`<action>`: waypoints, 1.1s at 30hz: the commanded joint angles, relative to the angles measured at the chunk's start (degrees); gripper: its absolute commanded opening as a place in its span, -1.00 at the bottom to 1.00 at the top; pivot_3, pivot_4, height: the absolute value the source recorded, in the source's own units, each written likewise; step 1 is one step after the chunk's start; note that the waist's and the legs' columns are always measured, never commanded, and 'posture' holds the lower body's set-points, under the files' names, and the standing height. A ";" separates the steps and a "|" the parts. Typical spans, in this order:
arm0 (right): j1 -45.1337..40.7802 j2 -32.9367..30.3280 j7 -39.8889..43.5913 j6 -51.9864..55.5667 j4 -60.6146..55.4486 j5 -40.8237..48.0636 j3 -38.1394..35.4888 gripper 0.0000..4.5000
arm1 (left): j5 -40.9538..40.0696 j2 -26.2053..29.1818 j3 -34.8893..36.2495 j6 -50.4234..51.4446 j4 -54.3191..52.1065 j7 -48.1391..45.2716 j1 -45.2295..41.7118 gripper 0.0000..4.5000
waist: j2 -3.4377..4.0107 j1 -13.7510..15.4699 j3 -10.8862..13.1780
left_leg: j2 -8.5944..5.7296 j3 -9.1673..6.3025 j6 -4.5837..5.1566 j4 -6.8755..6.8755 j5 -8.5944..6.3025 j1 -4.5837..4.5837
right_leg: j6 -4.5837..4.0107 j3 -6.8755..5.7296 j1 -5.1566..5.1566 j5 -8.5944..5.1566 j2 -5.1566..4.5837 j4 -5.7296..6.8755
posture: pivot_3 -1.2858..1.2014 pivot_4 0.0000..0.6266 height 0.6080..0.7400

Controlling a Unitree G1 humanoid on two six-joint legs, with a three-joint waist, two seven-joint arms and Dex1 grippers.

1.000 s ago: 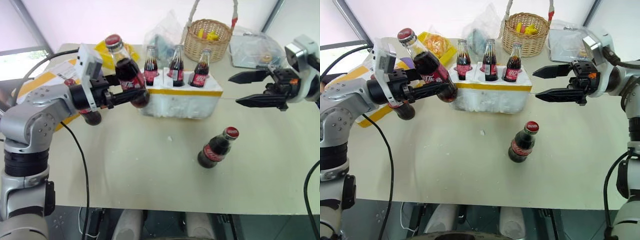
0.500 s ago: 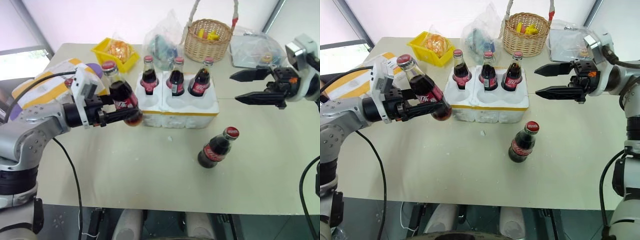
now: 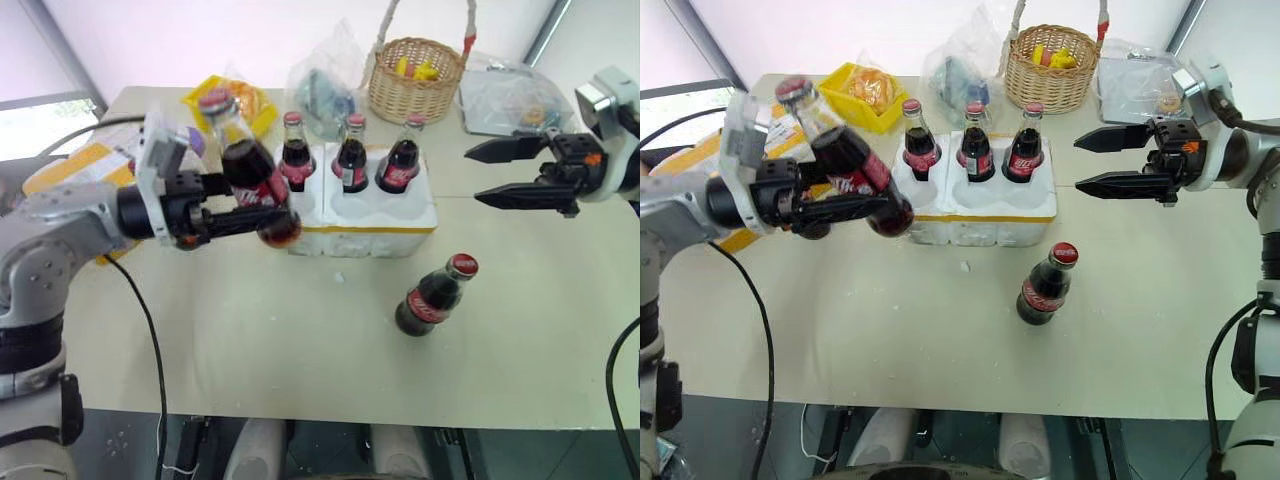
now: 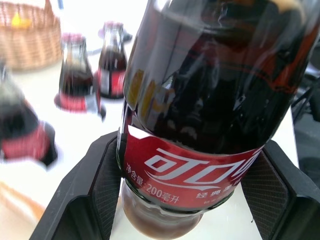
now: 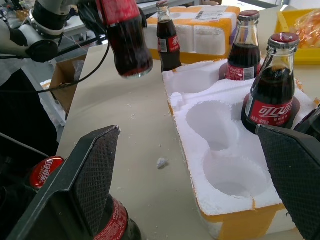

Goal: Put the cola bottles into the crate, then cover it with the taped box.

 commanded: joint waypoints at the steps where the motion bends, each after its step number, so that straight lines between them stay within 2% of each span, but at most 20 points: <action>1: 0.38 -1.23 0.20 0.17 -2.55 1.03 -2.32 1.00 | 5.78 -4.28 -4.64 -5.17 5.35 1.03 -7.16 0.24 | -0.01 0.25 0.00 | -0.01 -0.01 -0.01 0.03 0.01 0.00 | 0.01 -0.01 0.03 0.01 0.00 0.00 | 0.03 -0.52 0.96; 11: 4.15 -0.93 -0.79 2.14 -6.75 1.22 -5.75 1.00 | 19.85 -17.26 -15.92 -16.16 19.91 -1.34 -15.61 0.24 | -0.03 -0.14 0.01 | -0.05 0.01 -0.01 0.01 0.02 -0.17 | 0.12 0.01 -0.15 0.09 -0.03 -0.02 | 0.03 -0.52 0.96; 21: 6.76 -0.36 -2.76 3.95 -10.05 1.80 -8.07 1.00 | 27.00 -22.96 -18.03 -21.90 28.69 -3.45 -19.21 0.24 | -0.04 -0.10 0.02 | -0.07 0.01 -0.01 0.12 0.02 -0.22 | 0.16 0.01 -0.14 0.12 -0.05 -0.04 | 0.03 -0.52 0.96; 30: 8.46 -0.27 -3.97 4.27 -11.61 2.38 -9.03 1.00 | 31.96 -26.63 -20.11 -24.26 33.32 -5.26 -18.10 0.24 | -0.04 -0.02 0.02 | -0.07 0.00 -0.01 0.18 0.02 -0.29 | 0.17 0.00 -0.15 0.13 -0.05 -0.04 | 0.03 -0.52 0.96; 32: 9.07 -0.23 -3.88 3.93 -11.50 2.22 -9.32 1.00 | 32.19 -26.76 -19.91 -23.62 33.13 -5.56 -17.79 0.70 | -0.04 -0.03 0.02 | -0.07 0.00 -0.01 0.20 0.02 -0.32 | 0.18 0.00 -0.16 0.13 -0.05 -0.04 | 0.03 -0.52 0.96; 33: 9.35 -0.20 -3.81 3.70 -11.41 2.13 -9.42 1.00 | 32.09 -26.56 -19.85 -23.09 32.70 -5.95 -17.53 0.85 | -0.04 -0.04 0.02 | -0.08 0.00 -0.01 0.22 0.02 -0.33 | 0.18 0.00 -0.15 0.13 -0.05 -0.04 | 0.03 -0.52 0.96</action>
